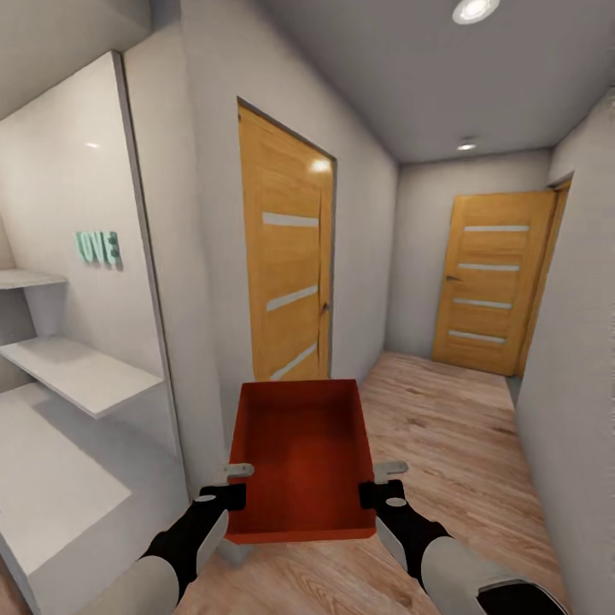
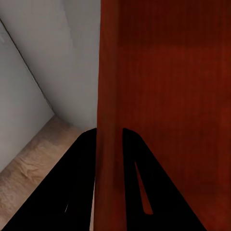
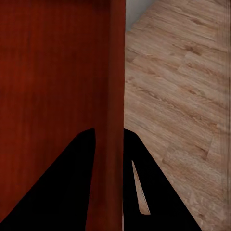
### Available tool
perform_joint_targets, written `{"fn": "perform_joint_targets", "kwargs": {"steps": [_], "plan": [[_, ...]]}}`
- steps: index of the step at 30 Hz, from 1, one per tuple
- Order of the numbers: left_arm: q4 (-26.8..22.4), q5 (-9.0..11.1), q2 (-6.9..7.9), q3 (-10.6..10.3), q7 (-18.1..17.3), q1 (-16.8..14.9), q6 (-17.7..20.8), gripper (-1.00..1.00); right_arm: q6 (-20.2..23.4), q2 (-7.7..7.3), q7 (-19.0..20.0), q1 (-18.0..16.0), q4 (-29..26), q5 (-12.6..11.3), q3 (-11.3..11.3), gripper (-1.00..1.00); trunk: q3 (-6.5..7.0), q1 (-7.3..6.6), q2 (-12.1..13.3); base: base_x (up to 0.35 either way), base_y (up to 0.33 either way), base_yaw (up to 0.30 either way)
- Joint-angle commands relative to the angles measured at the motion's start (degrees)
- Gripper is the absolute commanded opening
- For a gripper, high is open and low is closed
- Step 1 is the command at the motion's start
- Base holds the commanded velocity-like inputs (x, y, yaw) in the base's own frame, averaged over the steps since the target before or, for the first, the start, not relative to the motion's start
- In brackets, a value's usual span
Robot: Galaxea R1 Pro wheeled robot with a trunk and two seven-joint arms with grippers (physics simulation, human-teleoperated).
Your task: Move the two storage containers from the living room to the garage. In the garage, place one container on the floor and stack the other container on top of it (either order is fine).
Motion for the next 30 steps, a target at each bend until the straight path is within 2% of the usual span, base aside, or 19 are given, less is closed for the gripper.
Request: {"fn": "perform_joint_targets", "kwargs": {"steps": [1, 30], "plan": [[-0.06, -0.20, 0.47, 2.62, 0.99, 0.04, 0.43, -1.00, -1.92, 0.03, -0.03, -0.06, -0.11, 0.17, -0.90, -1.00, -0.02, 0.05, -0.04, 0.323, 0.075, -0.279], [-0.06, -0.20, 0.47, 2.62, 0.99, 0.04, 0.43, -1.00, -1.98, -0.02, -0.03, -0.06, -0.11, 0.17, -0.90, -1.00, -0.02, 0.05, -0.04, 0.323, 0.081, -0.282]]}}
